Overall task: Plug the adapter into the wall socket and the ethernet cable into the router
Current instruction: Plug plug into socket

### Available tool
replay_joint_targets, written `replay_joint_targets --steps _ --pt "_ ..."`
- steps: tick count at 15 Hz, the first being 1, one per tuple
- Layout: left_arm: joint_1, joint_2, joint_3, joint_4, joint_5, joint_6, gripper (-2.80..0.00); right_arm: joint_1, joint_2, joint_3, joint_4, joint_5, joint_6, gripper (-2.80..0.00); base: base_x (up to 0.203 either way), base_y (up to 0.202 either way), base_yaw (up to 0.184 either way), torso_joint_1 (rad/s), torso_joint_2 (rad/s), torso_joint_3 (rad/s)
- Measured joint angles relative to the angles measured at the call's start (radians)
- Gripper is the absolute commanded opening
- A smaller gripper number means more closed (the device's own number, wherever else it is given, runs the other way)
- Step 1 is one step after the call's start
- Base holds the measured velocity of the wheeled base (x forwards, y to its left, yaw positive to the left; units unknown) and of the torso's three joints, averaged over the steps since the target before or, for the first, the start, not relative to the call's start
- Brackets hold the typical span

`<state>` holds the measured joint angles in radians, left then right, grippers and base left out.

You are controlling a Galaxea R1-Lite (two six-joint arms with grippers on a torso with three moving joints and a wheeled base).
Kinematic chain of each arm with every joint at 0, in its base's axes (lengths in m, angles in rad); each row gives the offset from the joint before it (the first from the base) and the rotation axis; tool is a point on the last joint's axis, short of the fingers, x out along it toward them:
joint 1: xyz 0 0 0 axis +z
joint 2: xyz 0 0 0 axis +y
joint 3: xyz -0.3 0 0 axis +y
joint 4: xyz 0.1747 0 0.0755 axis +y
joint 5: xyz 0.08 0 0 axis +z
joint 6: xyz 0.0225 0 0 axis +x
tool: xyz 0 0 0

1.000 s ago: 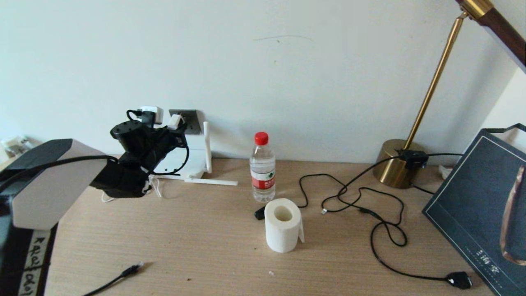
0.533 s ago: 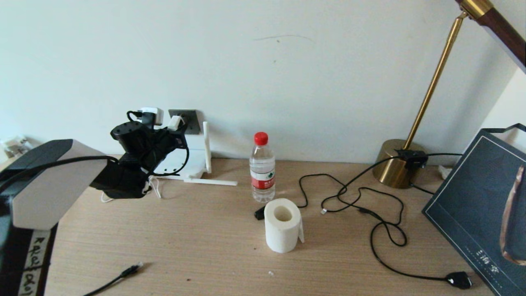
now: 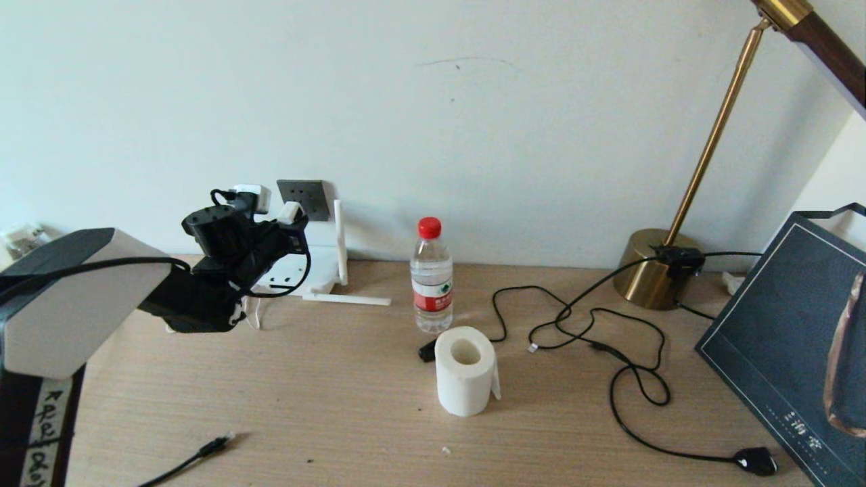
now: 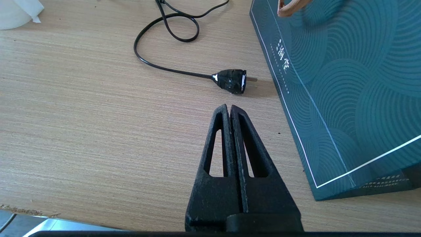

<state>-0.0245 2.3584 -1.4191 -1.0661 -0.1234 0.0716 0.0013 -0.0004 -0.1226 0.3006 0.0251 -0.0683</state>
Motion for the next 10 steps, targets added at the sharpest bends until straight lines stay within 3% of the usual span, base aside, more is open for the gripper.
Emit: replay_joint_targets --steps 10 --pt "0.0 -0.025 -0.027 0.099 -0.005 0.0 -2.8 0.0 0.0 0.0 0.0 0.0 0.0 -2.8 0.0 0.0 0.0 0.0 0.0 0.0"
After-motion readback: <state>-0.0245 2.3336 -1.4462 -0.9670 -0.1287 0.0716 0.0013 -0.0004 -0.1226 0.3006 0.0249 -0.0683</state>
